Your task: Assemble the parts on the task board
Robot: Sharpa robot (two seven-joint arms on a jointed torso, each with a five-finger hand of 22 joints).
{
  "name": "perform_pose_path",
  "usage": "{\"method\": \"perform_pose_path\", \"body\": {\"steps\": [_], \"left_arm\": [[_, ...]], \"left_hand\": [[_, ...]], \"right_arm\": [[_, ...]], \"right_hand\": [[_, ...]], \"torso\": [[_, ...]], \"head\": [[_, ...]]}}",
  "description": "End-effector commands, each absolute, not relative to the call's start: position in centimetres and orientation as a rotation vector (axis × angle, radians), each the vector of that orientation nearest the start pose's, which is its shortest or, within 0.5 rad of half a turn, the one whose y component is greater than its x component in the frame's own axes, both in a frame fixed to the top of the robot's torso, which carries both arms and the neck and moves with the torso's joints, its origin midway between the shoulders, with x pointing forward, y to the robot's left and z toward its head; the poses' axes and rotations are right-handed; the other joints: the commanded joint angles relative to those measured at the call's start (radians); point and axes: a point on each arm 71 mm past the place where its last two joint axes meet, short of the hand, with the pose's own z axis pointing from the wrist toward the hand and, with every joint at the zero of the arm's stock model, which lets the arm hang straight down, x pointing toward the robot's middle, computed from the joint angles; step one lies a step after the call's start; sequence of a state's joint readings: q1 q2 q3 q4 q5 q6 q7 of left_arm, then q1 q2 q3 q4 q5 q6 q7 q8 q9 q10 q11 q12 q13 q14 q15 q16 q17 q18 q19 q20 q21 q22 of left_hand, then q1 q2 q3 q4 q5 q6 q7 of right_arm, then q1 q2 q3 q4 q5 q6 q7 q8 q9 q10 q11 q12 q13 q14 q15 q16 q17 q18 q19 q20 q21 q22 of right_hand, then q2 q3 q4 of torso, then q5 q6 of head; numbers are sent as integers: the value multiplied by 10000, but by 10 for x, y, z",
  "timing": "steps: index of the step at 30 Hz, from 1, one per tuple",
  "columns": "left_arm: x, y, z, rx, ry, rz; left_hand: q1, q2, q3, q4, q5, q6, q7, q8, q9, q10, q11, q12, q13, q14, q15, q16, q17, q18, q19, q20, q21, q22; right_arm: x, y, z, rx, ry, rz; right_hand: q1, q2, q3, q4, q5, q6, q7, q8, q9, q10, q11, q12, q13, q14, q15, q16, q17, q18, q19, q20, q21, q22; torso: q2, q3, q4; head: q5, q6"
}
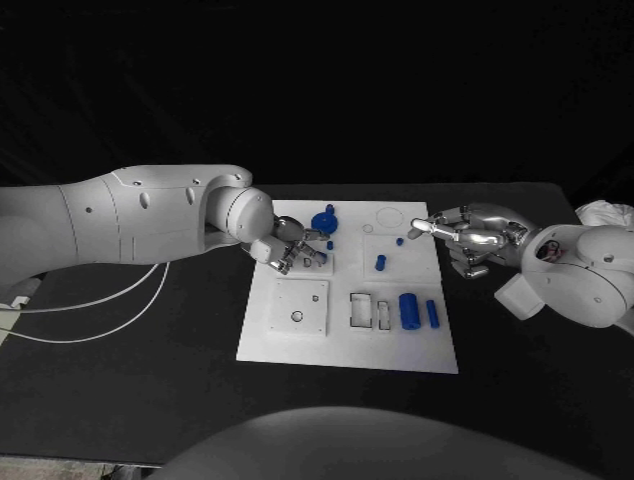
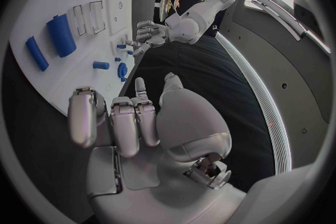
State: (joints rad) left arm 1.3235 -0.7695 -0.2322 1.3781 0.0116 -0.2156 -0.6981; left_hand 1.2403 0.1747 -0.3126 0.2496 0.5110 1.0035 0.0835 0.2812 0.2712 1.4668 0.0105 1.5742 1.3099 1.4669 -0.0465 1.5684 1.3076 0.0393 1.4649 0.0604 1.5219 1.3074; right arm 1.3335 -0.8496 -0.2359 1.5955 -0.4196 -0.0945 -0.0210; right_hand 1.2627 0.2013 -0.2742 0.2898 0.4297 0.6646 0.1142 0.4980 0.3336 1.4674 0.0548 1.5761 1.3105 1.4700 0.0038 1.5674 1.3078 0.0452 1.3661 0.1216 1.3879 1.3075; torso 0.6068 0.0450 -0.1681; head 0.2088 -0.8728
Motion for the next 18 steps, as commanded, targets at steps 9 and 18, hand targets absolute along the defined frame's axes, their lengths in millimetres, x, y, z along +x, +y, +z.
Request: {"method": "perform_pose_path", "body": {"steps": [9, 18], "left_arm": [[454, 232, -258, -15906, 25512, -3973], [456, 234, -259, -15912, 25409, -3852]], "left_hand": [[-21, -44, 64, 11, -83, 95, -112, 214, 222, 1040, -137, -34, 2609, 1039, -132, 24, 2632, -124, 494, -88, -69, 1442], [-52, -31, 77, 36, -66, -18, -100, 204, 287, 1040, -140, -34, 2609, 1039, -142, 24, 2632, -120, 484, -102, -84, 1420]], "right_arm": [[457, -185, -210, 6521, 21285, 12282], [457, -185, -211, 6516, 21384, 12286]], "right_hand": [[131, 26, -4, -51, 43, 70, 21, 5, -4, 1034, -80, -53, 2603, 1008, 30, 34, 2630, 117, -96, -30, -50, 1876], [157, 35, 1, -45, 45, 49, 26, -8, -12, 1034, -75, -53, 2603, 1008, 35, 34, 2630, 135, -170, -27, -114, 1851]], "torso": [[-12, -6, 7], [-11, -13, -6]], "head": [[4, 2], [89, 2]]}}
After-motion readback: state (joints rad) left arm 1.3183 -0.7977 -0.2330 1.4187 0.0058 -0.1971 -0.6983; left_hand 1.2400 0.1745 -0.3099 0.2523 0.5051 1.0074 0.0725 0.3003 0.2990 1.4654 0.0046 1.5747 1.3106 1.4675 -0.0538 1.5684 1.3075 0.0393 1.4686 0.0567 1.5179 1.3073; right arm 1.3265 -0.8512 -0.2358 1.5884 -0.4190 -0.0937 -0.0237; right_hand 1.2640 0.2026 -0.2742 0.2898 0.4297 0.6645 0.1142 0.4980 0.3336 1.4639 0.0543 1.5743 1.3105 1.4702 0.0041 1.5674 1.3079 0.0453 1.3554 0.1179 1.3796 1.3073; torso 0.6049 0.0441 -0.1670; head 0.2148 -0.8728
